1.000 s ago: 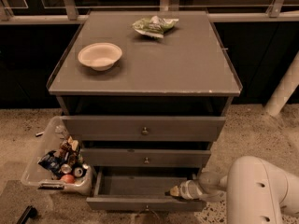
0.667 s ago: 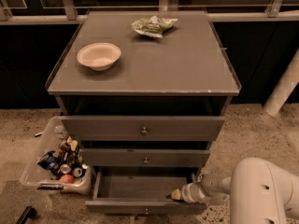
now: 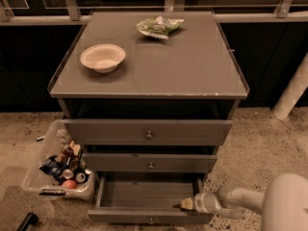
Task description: Open bottom drawer
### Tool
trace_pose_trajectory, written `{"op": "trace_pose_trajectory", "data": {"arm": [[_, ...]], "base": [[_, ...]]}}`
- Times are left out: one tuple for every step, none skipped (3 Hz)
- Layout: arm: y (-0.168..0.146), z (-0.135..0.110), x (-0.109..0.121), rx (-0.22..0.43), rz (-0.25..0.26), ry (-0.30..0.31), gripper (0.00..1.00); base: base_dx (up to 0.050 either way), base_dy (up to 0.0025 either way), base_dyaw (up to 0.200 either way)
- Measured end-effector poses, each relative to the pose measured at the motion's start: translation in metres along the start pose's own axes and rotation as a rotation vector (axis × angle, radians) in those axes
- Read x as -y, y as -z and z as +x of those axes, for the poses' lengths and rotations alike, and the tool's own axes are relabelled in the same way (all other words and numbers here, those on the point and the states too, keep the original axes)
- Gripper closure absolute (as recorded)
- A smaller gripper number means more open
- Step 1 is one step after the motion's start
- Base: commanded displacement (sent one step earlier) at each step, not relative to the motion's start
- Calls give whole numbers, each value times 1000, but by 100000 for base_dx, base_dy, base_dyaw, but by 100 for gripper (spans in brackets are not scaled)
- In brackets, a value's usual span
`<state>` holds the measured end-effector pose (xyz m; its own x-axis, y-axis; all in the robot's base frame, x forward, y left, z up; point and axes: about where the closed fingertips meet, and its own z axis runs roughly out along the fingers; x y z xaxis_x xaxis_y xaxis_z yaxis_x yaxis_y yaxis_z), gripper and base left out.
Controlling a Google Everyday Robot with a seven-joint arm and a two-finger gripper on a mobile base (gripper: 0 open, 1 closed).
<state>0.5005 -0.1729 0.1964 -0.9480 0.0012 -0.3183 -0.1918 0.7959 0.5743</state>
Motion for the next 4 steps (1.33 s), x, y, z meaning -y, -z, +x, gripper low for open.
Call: {"op": "trace_pose_trajectory", "data": {"arm": [[58,-17,-22,153,-23,55,100],[110,-27,-28,295,0,67,81],[118,-23,-23,316,4,49,58],[118,-24,-24,315,3,49,35]], "base": [[0,0,0],[0,0,0],[0,0,0],[0,0,0]]}}
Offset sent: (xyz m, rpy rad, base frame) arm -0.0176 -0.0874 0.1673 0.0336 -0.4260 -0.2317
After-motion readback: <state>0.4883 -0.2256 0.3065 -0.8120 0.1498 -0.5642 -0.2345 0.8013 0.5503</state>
